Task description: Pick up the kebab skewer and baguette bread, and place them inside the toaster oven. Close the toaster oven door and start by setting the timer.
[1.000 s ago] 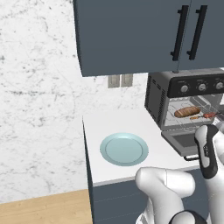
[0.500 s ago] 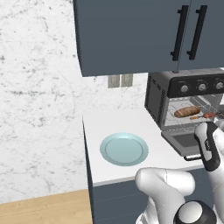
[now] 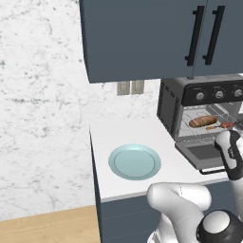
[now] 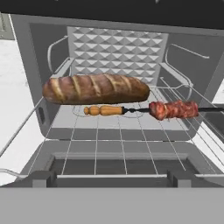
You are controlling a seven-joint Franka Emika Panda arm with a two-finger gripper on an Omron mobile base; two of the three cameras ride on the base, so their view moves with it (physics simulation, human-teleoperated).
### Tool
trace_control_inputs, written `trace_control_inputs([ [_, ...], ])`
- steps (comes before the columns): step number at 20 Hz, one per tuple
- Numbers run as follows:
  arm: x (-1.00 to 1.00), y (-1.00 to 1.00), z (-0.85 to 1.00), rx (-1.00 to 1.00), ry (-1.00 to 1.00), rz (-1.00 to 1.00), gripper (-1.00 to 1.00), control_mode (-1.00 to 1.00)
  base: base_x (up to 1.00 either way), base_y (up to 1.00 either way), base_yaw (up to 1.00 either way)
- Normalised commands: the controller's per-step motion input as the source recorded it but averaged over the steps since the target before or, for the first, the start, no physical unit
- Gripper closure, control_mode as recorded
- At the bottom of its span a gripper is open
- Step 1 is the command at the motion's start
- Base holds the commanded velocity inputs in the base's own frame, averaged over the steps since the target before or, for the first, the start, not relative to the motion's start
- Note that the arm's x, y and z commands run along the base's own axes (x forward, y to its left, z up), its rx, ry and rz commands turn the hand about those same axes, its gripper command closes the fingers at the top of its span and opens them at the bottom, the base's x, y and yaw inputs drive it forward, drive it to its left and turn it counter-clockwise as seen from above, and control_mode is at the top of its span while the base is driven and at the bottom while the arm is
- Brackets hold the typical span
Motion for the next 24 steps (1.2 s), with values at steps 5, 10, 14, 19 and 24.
trace_control_inputs([
  [5, -0.03, -0.03, -0.17, 0.0, -0.01, 0.01, -1.0, -1.0, 0.0, 0.0, 0.0],
  [10, 0.06, 0.0, -0.05, 0.0, 0.0, 0.0, -1.0, -1.0, 0.0, 0.0, 0.0],
  [14, 0.1, 0.0, -0.06, 0.0, 0.0, 0.0, -1.0, -1.0, 0.0, 0.0, 0.0],
  [19, 0.07, 0.0, -0.05, 0.01, 0.0, 0.0, -1.0, -1.0, 0.0, 0.0, 0.0],
  [24, 0.16, 0.0, -0.06, 0.02, 0.0, 0.0, -1.0, -1.0, 0.0, 0.0, 0.0],
])
